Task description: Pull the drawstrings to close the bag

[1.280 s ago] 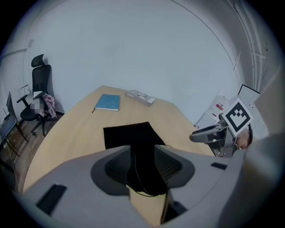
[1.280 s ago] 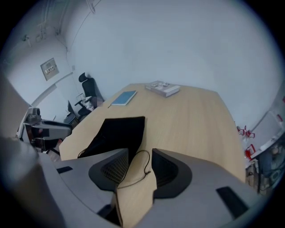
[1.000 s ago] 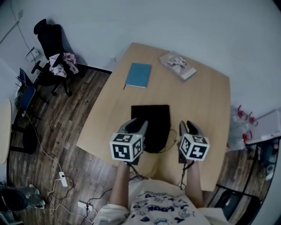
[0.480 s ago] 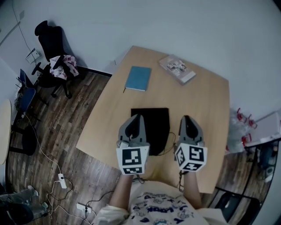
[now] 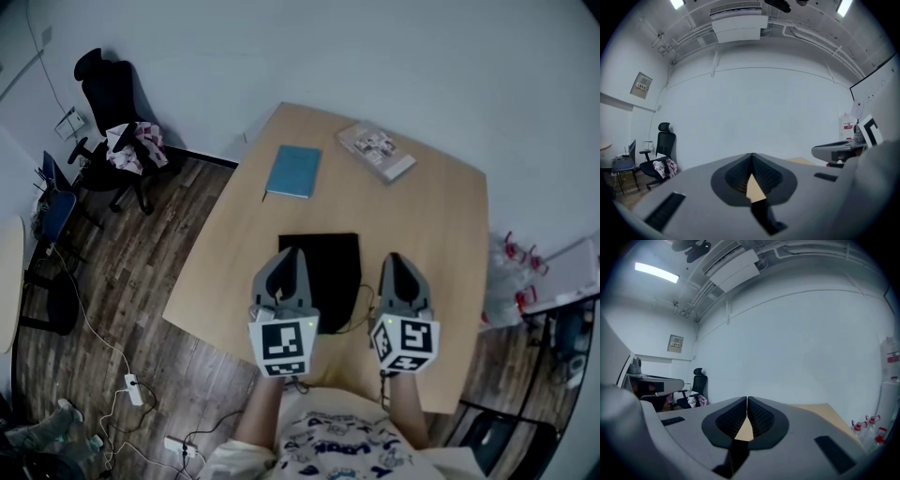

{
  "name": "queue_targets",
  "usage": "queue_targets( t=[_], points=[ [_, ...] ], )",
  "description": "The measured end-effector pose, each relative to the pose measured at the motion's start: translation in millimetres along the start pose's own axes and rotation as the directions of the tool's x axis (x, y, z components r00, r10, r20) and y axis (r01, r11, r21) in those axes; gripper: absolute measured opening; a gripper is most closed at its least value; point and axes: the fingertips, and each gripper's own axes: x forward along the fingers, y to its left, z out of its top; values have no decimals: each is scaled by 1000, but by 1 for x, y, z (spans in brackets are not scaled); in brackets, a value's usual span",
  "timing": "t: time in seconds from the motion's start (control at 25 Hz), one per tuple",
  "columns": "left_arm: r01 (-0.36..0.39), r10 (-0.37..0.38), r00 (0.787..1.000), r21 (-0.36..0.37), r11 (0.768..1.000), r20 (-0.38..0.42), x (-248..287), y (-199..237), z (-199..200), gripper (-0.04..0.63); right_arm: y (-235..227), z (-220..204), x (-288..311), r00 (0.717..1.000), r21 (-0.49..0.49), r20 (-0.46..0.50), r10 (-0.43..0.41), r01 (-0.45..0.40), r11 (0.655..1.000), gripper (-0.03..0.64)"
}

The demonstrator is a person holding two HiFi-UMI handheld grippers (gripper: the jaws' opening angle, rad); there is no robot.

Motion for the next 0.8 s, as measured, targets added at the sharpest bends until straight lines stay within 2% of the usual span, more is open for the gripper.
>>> queue_targets(
  t=[0.36, 0.48, 0.8],
  points=[
    [-34, 34, 999, -1, 999, 0, -4, 11, -1, 2, 3, 4, -1, 1000, -4, 16, 13, -13, 1000, 8],
    [-37, 37, 999, -17, 999, -6, -5, 10, -1, 3, 1, 1, -2, 1000, 9, 10, 2, -2, 1000, 8],
    [-30, 30, 999, -1, 1000, -18, -3, 8, -5, 2, -3, -4, -1, 1000, 12, 6, -8, 8, 1000, 8]
  ],
)
